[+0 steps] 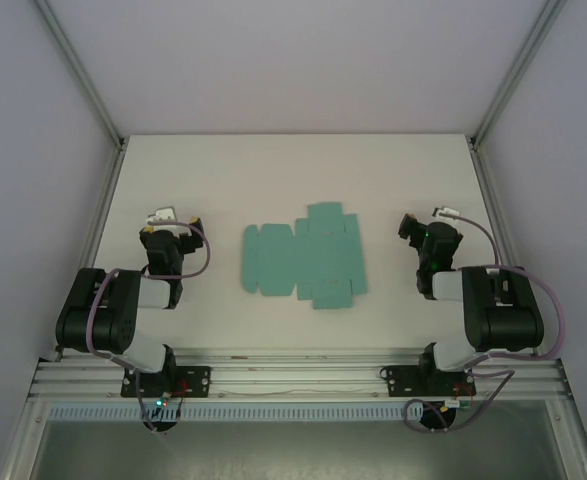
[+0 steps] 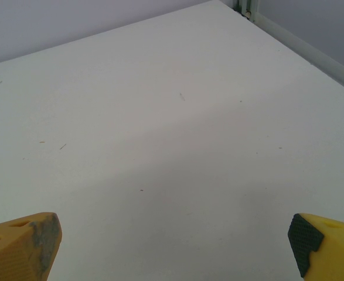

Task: Assemble paper box

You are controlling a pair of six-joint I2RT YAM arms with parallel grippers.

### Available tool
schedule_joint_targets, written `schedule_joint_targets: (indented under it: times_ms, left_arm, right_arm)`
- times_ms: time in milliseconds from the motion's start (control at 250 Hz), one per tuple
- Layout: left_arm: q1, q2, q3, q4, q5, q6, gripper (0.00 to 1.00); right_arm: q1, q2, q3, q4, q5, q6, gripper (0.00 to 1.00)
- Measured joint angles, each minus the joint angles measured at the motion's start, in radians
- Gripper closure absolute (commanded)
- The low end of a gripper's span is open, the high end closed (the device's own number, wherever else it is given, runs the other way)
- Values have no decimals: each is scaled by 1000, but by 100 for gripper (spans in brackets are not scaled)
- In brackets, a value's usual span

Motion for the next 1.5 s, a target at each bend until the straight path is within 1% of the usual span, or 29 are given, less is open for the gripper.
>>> schedule_joint_targets:
  times_ms: [288, 348, 420, 512, 592, 692, 724, 835, 943, 1043, 1087, 1131, 1207, 1343, 1431, 1499]
  left_arm:
    - [0, -4, 2, -8, -1, 0, 0]
    - [0, -28, 21, -74, -13, -1, 0]
    - [0, -83, 75, -193, -30, -6, 0]
    - [0, -174, 140, -309, -38, -26, 0]
    - [-2, -262, 173, -396, -23, -64, 0]
    - [-16, -346, 215, -526, -4, -128, 0]
    - [-26, -367, 227, -562, 6, -153, 0]
    - [-63, -412, 253, -678, 69, -245, 0]
    - [-97, -391, 272, -760, 152, -317, 0]
    - [-137, -328, 293, -825, 216, -362, 0]
    - [-153, -299, 298, -842, 239, -378, 0]
    - [-168, -270, 299, -851, 261, -388, 0]
    - [-185, -227, 299, -862, 300, -406, 0]
    - [-194, -169, 299, -869, 354, -413, 0]
    - [-198, -132, 300, -869, 384, -413, 0]
    - [-199, -103, 300, -866, 418, -415, 0]
  right_arm:
    - [0, 0, 0, -2, 1, 0, 0]
    - [0, -9, 6, -27, 5, 1, 0]
    - [0, -37, 25, -83, 13, 5, 0]
    - [6, -107, 76, -200, 39, 14, 0]
    - [22, -175, 143, -309, 58, 39, 0]
    - [65, -234, 227, -435, 71, 88, 3]
    - [84, -242, 256, -479, 71, 108, 5]
    - [158, -238, 335, -621, -2, 181, 10]
    - [259, -207, 373, -725, -63, 239, 16]
    - [376, -143, 410, -813, -120, 277, 26]
    - [414, -108, 428, -838, -149, 292, 31]
    - [441, -67, 443, -858, -189, 301, 33]
    - [452, 2, 452, -876, -227, 327, 37]
    - [449, 114, 451, -891, -232, 360, 41]
    - [449, 154, 443, -879, -228, 377, 43]
    - [445, 156, 442, -853, -229, 391, 45]
